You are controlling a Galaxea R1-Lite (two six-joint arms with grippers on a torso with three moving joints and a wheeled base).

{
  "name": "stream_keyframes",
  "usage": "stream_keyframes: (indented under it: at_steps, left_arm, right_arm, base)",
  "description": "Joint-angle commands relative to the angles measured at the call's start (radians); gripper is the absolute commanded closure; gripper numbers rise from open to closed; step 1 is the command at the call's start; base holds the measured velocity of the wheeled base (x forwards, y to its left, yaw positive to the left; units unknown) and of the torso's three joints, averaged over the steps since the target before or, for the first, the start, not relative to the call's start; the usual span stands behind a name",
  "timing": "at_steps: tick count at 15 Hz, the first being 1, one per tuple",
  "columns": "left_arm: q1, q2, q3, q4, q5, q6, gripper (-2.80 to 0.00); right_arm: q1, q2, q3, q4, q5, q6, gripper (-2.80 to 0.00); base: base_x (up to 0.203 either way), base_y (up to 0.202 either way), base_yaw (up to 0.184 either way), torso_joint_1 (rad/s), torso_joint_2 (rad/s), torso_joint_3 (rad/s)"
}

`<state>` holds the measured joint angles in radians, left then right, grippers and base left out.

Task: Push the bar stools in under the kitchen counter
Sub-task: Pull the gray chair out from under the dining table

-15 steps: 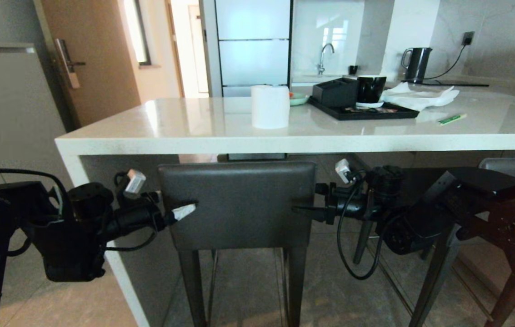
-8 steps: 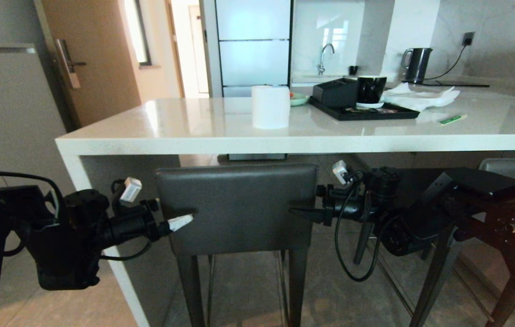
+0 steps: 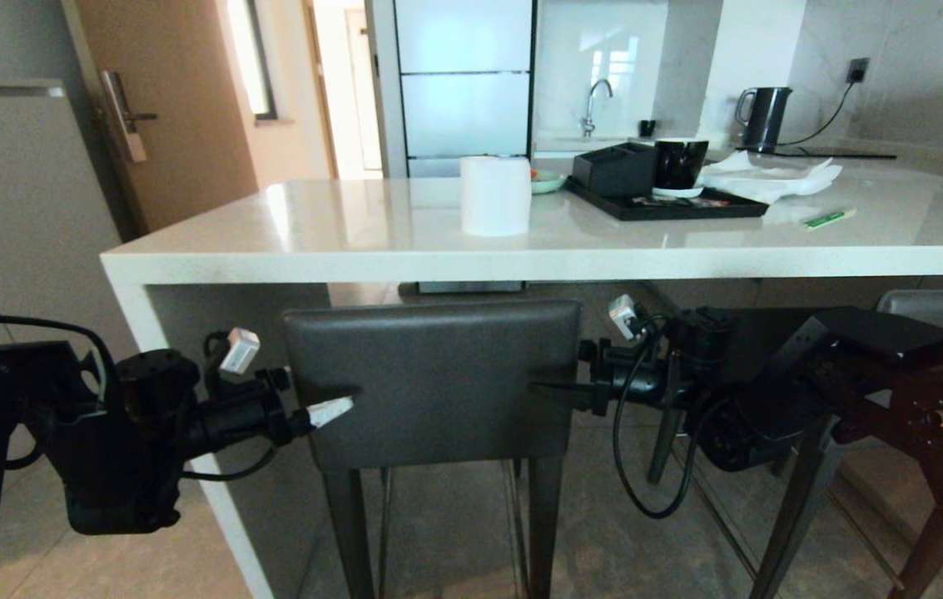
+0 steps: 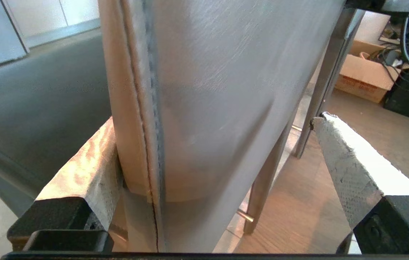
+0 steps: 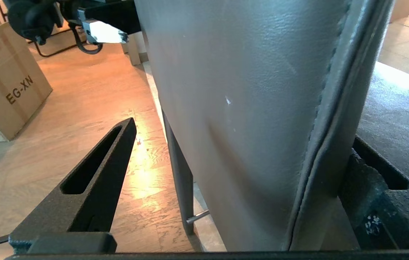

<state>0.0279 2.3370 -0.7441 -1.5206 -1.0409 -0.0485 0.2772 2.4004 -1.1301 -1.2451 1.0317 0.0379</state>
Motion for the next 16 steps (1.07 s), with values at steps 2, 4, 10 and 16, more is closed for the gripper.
stream_keyframes:
  at_steps: [2,4,10,16]
  left_arm:
    - [0.001,0.005,-0.005,-0.009,-0.005,-0.001,-2.80]
    - [0.001,0.005,-0.009,-0.009,-0.004,-0.001,-2.80]
    - [0.001,0.007,-0.012,-0.009,-0.004,-0.001,-2.80]
    - [-0.005,-0.011,-0.001,-0.009,-0.004,0.001,-2.80]
  right_arm:
    - [0.009,-0.023,0.033,-0.010,0.018,0.002,-2.80]
    - [0.008,-0.024,0.030,-0.011,0.016,0.002,-2.80]
    - [0.010,-0.029,0.033,-0.013,0.013,0.004,-2.80]
    - [0.007,-0.027,0.033,-0.013,0.011,0.004,-2.80]
  base:
    - [0.000,0.000,0.000,0.000,0.00,0.000]
    - [0.000,0.000,0.000,0.000,0.00,0.000]
    - [-0.062,0.000,-0.001,0.003,0.00,0.000]
    - [-0.195,0.000,-0.001,0.000,0.00,0.004]
